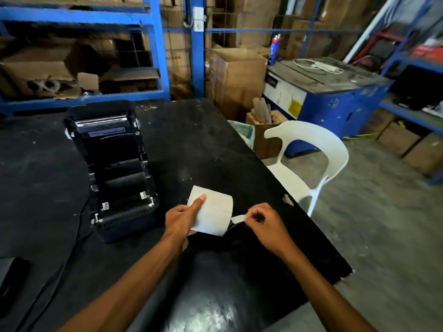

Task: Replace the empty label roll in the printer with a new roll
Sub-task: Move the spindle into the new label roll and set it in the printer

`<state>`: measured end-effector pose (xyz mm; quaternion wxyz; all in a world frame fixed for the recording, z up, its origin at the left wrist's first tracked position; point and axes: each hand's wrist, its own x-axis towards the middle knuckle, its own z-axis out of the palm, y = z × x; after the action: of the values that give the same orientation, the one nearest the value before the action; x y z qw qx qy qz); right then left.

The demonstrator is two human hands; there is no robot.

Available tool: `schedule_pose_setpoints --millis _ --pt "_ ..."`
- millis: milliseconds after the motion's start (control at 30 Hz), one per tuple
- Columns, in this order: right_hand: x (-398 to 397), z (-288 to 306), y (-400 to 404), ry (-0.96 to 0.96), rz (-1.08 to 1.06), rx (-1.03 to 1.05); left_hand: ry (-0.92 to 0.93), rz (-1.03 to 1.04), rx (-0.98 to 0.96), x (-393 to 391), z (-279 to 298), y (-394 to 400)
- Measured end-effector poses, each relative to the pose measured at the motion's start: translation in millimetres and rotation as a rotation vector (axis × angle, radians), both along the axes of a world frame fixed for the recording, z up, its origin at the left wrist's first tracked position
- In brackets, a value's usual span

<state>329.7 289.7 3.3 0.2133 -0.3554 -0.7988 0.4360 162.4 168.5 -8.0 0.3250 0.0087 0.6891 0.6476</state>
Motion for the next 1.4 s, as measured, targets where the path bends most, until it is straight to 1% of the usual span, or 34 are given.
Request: schedule_pose_setpoints --millis 67,167,267,333,433,533,633,700,800,867,933,1033,1100,1200,1400 --pt "18 -16 13 -0.075 -0.043 -0.003 -0.053 -0.007 -0.003 3 -1 1" --pt "31 -39 27 -0.228 -0.015 0.004 -0.072 -0.005 0.003 6 0 -2" --pt "27 -60 33 -0.489 0.050 0.034 -0.067 -0.008 0.007 7 2 -6" --pt "23 -69 35 -0.597 0.080 0.079 -0.067 -0.006 0.013 7 3 -11" --pt "20 -81 36 -0.678 0.111 0.167 -0.082 0.012 0.029 4 2 -19" --pt "20 -84 36 -0.692 0.098 0.188 -0.083 0.027 0.028 0 3 -25" --pt "20 -80 41 -0.702 0.118 0.161 -0.104 0.060 0.043 -1 4 -30" --pt "17 -73 48 -0.647 0.079 0.092 -0.131 0.069 0.060 -2 4 -34" --pt "2 -64 58 -0.475 -0.045 -0.023 -0.161 0.066 0.086 -3 5 -39" --pt "-15 -62 59 -0.419 -0.061 -0.056 -0.174 0.075 0.104 -2 7 -43" --pt "-31 -65 54 -0.420 -0.046 -0.063 -0.185 0.074 0.126 -2 9 -46" --pt "-48 -76 46 -0.487 -0.052 -0.029 -0.200 0.070 0.169 -2 12 -54" --pt "-51 -82 45 -0.456 -0.099 -0.053 -0.211 0.081 0.203 -2 13 -59" --pt "-50 -85 45 -0.316 -0.173 -0.169 -0.220 0.094 0.256 -3 13 -66" --pt "-27 -60 50 -0.014 -0.258 -0.221 -0.276 0.134 0.312 -12 9 -71"
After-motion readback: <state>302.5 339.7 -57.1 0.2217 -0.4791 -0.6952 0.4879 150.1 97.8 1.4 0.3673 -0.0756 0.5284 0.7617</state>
